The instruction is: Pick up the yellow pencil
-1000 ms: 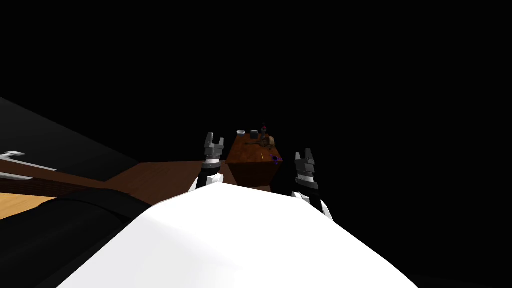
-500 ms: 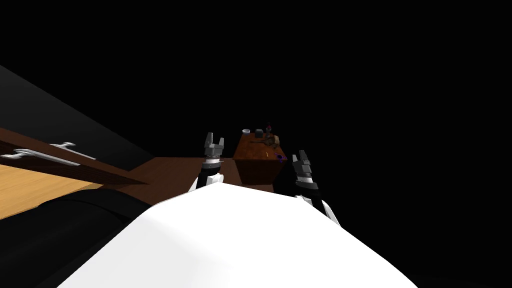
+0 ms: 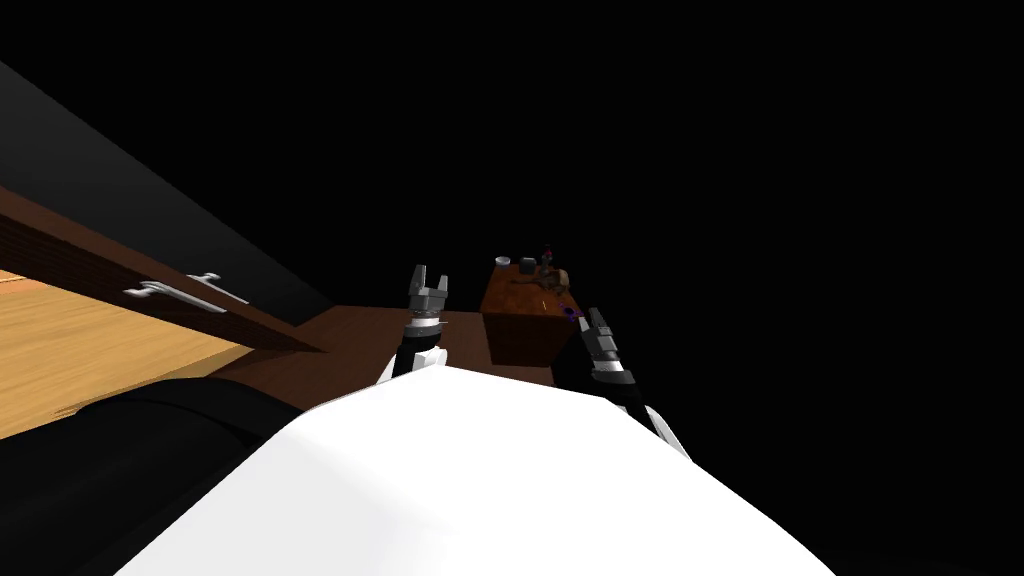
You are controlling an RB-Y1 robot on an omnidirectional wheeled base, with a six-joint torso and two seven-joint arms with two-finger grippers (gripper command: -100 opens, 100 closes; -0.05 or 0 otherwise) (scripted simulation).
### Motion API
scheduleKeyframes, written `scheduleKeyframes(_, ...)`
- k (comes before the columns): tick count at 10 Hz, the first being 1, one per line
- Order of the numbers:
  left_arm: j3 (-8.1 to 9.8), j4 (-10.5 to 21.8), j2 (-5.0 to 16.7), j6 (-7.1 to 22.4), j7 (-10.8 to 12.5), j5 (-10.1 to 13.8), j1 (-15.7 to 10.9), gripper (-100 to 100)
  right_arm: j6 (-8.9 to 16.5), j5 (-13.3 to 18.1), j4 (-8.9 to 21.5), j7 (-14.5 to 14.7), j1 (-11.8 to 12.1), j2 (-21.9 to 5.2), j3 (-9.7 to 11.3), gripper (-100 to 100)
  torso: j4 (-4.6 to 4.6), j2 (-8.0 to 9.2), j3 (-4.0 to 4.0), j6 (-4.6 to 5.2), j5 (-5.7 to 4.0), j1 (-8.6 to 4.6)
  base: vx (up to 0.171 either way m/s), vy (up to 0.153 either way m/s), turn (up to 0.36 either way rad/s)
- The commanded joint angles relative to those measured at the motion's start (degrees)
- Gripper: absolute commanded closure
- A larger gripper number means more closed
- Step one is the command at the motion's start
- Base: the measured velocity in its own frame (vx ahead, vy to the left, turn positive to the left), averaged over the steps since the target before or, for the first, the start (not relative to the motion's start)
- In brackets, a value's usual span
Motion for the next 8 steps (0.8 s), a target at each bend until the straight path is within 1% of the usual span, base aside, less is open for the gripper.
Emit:
scheduleKeyframes(1,0.00,0.0,0.0,0.0,0.0,0.0,0.0,0,0.4,-0.6,0.6,-0.2,0.2,-2.4,0.2,-100,0.00,0.00,0.00,0.00,0.00,0.00,-0.116,0.096,0.044)
scheduleKeyframes(2,0.01,0.0,0.0,0.0,0.0,0.0,0.0,0,0.8,-1.4,1.4,-0.3,1.1,-4.3,1.3,-100,0.01,-0.03,0.00,0.03,0.00,-0.10,-0.103,0.072,0.122)
scheduleKeyframes(3,0.01,0.0,0.0,0.0,0.0,0.0,0.0,0,0.8,-1.4,1.4,-0.3,1.1,-5.0,1.3,-100,0.00,-0.05,-0.02,0.01,-0.03,-0.17,-0.082,0.046,0.070)
scheduleKeyframes(4,0.01,0.0,0.0,0.0,0.0,0.0,0.0,0,1.3,-2.2,2.3,-0.3,2.1,-7.1,2.4,-100,-0.01,-0.12,-0.06,0.03,-0.04,-0.28,-0.096,0.075,0.146)
scheduleKeyframes(5,0.01,0.0,0.0,0.0,0.0,0.0,0.0,0,1.3,-2.2,2.3,-0.3,2.1,-7.6,2.4,-100,-0.02,-0.10,-0.05,0.01,-0.04,-0.21,-0.082,0.066,0.059)
scheduleKeyframes(6,0.01,0.0,0.0,0.0,0.0,0.0,0.0,0,1.6,-3.0,3.3,-0.3,3.3,-9.9,3.7,-100,-0.02,-0.14,-0.07,0.03,-0.04,-0.24,-0.103,0.072,0.134)
scheduleKeyframes(7,0.01,0.0,0.0,0.0,0.0,0.0,0.0,0,1.6,-3.0,3.3,-0.3,3.3,-10.2,3.7,-100,-0.01,-0.09,-0.04,0.01,-0.04,-0.22,-0.080,0.055,0.065)
scheduleKeyframes(8,0.01,0.0,0.0,0.0,0.0,0.0,0.0,0,2.0,-3.9,4.3,-0.4,4.5,-12.5,5.0,-100,-0.01,-0.15,-0.07,0.03,-0.04,-0.28,-0.092,0.076,0.167)
